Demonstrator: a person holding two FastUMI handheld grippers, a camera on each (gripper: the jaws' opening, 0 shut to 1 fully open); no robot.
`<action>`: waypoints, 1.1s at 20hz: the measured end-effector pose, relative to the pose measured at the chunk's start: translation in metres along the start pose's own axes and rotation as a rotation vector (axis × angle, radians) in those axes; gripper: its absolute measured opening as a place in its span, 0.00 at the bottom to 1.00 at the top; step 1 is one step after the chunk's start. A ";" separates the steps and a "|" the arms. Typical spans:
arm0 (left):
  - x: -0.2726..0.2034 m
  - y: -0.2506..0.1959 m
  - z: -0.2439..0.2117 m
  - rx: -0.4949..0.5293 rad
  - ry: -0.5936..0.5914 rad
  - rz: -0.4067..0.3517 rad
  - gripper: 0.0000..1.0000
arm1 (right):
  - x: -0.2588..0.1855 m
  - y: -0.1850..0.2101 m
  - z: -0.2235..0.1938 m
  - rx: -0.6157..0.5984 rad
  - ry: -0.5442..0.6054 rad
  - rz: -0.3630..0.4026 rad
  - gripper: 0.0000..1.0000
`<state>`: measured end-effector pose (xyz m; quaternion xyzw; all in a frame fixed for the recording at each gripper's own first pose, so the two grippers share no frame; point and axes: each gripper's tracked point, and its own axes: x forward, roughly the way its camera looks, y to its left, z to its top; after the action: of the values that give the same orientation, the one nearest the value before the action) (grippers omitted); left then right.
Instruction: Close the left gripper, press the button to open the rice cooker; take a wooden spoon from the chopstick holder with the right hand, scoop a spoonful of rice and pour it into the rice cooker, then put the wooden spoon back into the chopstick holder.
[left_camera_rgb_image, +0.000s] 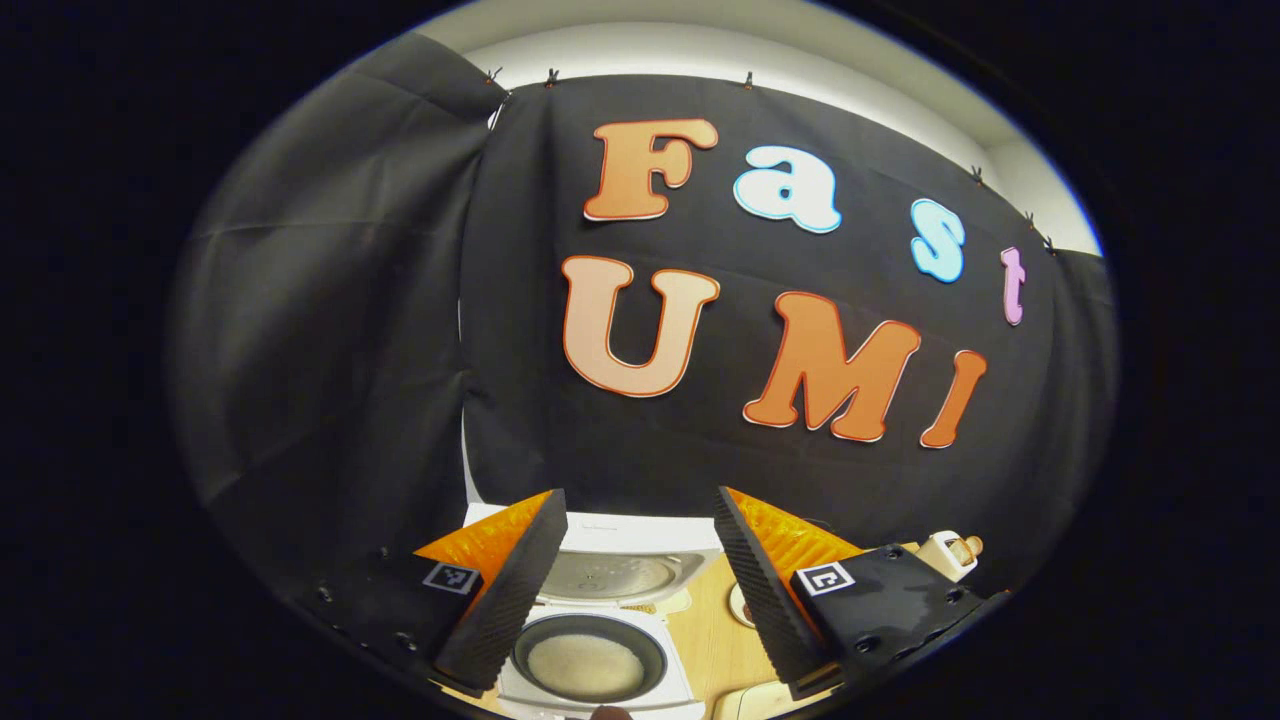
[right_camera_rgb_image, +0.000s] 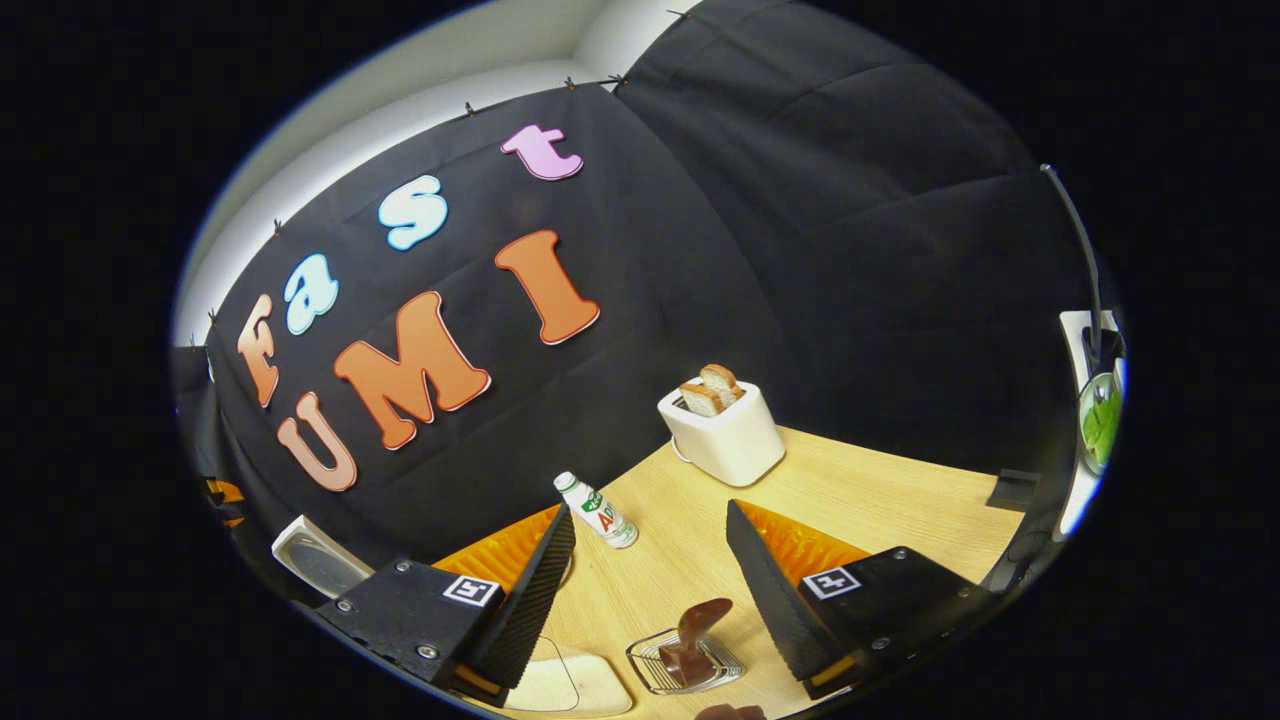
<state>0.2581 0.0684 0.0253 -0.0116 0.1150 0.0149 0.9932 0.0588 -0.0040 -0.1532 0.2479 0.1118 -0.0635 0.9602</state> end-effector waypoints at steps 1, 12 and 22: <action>0.015 0.000 -0.003 0.009 0.023 0.007 1.00 | -0.001 -0.003 -0.001 0.015 0.001 -0.003 0.94; 0.117 0.011 -0.037 0.064 0.178 0.076 1.00 | -0.001 -0.028 -0.004 0.044 0.012 -0.058 0.94; 0.110 0.023 -0.058 0.153 0.200 0.080 1.00 | 0.015 -0.002 -0.007 0.014 0.059 -0.005 0.94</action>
<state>0.3507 0.0924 -0.0568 0.0671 0.2147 0.0444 0.9734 0.0713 -0.0030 -0.1638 0.2560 0.1400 -0.0593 0.9546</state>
